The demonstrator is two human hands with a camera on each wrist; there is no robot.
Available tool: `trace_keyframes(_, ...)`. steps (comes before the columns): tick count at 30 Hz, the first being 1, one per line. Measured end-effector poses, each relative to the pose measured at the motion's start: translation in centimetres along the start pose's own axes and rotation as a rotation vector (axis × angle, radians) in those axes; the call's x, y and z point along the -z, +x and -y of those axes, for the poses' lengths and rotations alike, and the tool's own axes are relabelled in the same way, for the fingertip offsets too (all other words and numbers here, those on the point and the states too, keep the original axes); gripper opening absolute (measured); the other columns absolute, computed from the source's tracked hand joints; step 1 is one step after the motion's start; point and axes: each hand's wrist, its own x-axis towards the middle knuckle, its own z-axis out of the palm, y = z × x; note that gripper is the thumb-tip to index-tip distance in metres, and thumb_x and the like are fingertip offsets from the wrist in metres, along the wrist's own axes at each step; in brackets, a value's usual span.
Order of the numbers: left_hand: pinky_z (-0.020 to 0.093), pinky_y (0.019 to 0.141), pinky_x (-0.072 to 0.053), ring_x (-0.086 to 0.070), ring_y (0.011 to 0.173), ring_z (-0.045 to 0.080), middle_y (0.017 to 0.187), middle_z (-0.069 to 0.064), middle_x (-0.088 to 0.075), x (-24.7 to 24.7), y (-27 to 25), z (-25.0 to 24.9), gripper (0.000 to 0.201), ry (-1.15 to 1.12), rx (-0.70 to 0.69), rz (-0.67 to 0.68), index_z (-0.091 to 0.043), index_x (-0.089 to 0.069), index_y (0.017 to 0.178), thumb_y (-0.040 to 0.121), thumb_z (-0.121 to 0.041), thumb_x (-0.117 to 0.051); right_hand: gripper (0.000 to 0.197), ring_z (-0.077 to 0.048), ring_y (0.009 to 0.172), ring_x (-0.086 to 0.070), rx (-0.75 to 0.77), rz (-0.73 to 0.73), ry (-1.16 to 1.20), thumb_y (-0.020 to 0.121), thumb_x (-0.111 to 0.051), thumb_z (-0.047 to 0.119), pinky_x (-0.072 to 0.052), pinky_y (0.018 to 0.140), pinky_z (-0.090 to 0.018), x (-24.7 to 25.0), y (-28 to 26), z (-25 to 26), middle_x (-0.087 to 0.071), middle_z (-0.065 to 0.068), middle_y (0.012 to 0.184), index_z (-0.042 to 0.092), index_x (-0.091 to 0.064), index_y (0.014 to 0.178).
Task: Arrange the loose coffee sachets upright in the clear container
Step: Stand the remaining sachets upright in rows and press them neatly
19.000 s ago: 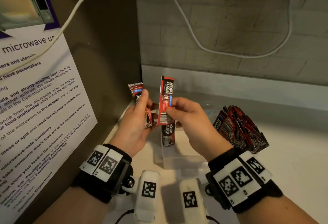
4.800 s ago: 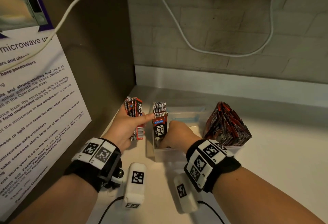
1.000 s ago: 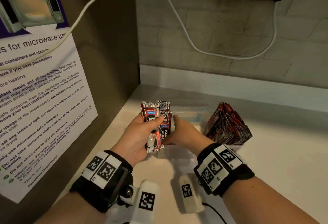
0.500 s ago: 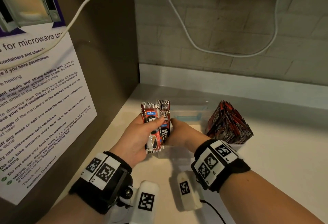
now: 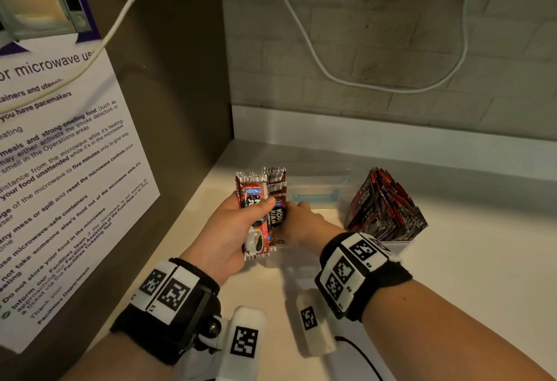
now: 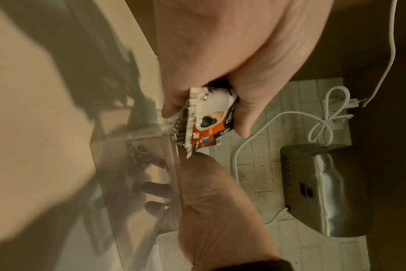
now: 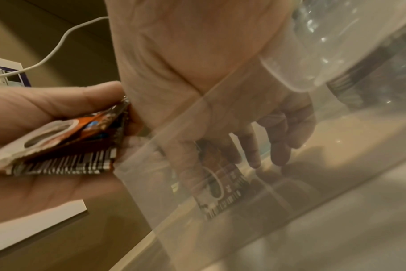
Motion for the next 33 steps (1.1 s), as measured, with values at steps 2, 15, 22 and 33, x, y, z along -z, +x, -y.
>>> trace_keyframes(2,0.049,0.087,-0.055,-0.069,0.099,0.033,0.108,0.014,-0.072,-0.2,0.1,0.1,0.031,0.017,0.007,0.006,-0.012,-0.062,0.120,0.089,-0.009,-0.063,0.073,-0.035,0.128,-0.037,0.015,0.014,-0.013,0.078,-0.059,0.051,-0.036,0.105,-0.048,0.0,-0.3,0.1,-0.036,-0.003,0.139,0.027,-0.032,0.141)
trace_keyframes(15,0.054,0.092,-0.051,-0.068,0.101,0.035,0.108,0.017,-0.071,0.2,0.1,-0.2,0.030,0.015,0.006,-0.002,-0.011,-0.062,0.119,0.089,-0.009,-0.063,0.084,-0.033,0.125,-0.037,0.004,0.030,0.009,0.060,-0.058,0.062,-0.035,0.102,-0.047,0.1,-1.1,0.5,-0.041,-0.002,0.135,0.029,-0.039,0.134)
trace_keyframes(22,0.042,0.077,-0.057,-0.071,0.092,0.032,0.104,0.017,-0.073,0.6,0.1,-0.7,0.024,-0.009,-0.004,-0.004,-0.009,-0.063,0.115,0.091,-0.007,-0.060,0.073,-0.032,0.125,-0.040,0.003,0.036,0.102,0.071,-0.067,0.052,-0.035,0.107,-0.044,0.6,-1.4,0.1,-0.038,-0.006,0.133,0.028,-0.041,0.135)
trace_keyframes(33,0.048,0.085,-0.055,-0.070,0.096,0.031,0.104,0.013,-0.073,0.6,0.0,-1.3,0.027,-0.003,-0.016,-0.010,-0.012,-0.064,0.115,0.089,-0.010,-0.064,0.043,-0.026,0.111,-0.055,0.050,0.092,0.295,0.085,-0.062,0.031,-0.043,0.104,-0.039,1.8,-2.8,0.2,-0.047,-0.009,0.131,0.019,-0.054,0.125)
